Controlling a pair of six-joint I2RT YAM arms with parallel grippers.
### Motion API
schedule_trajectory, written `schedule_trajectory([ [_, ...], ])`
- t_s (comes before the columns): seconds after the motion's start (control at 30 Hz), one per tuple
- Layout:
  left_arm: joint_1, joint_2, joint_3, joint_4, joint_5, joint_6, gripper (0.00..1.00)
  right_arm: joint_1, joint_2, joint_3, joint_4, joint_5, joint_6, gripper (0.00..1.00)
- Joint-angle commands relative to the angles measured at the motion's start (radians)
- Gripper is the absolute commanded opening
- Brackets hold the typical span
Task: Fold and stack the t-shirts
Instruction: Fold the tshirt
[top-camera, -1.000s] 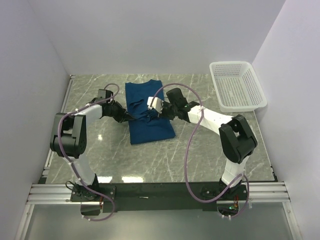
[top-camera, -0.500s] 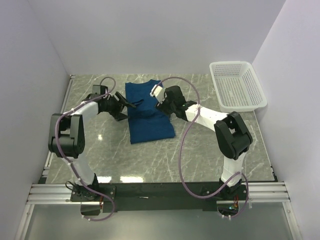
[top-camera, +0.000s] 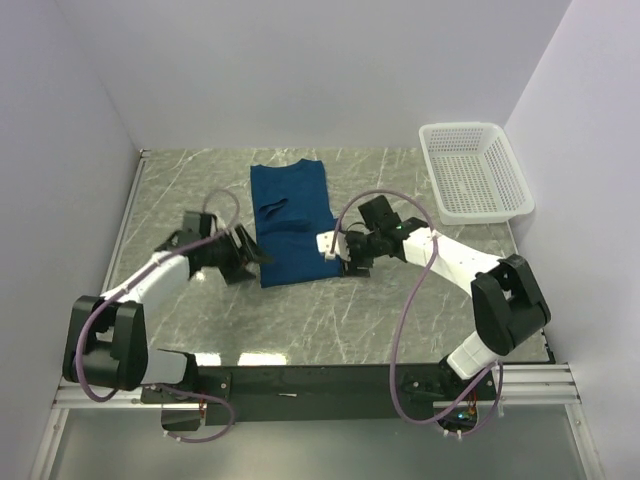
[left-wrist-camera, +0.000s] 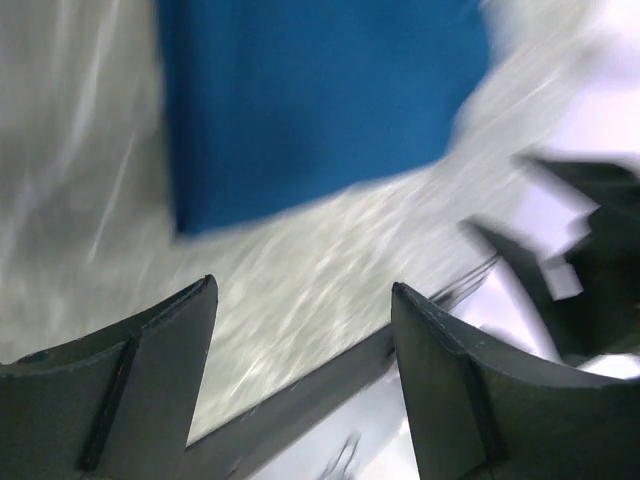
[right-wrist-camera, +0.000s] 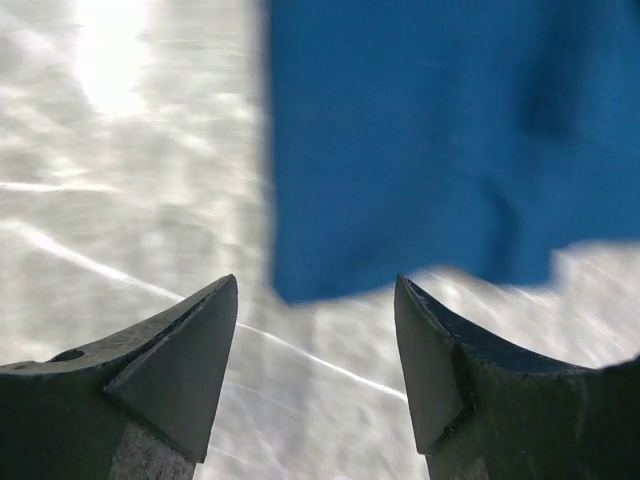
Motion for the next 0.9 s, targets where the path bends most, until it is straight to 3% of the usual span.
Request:
schedule_trajectory([
  [0.0,-0.090,-0.058,-0.118,-0.020,-0.031,0.010,0.75,0.011,-0.006,-0.021,-0.042,-0.098,-0.134,0.71],
  [0.1,-0.156,-0.092,-0.166,0.005,-0.091,-0.029,0.75,0.042,-0.017,-0.067,0.094,-0.015,-0.049,0.70],
  [0.13,-0.163,-0.098,-0.168,0.008,-0.106,-0.032,0.75,0.040,-0.006,-0.055,0.138,0.008,0.076,0.68],
  [0.23,-0.165,-0.135,-0.178,0.022,-0.143,-0.047,0.75,0.011,0.058,0.050,0.148,0.007,0.223,0.61],
  [0.43,-0.165,-0.138,-0.203,0.091,-0.168,-0.093,0.75,0.069,0.031,-0.027,0.059,-0.009,0.041,0.63],
  [0.7,-0.165,0.032,-0.177,0.218,-0.163,-0.160,0.73,0.155,0.090,-0.052,0.130,0.213,0.050,0.65],
  [0.87,-0.165,0.095,-0.157,0.241,-0.185,-0.171,0.61,0.178,0.161,-0.028,0.177,0.331,0.067,0.61],
])
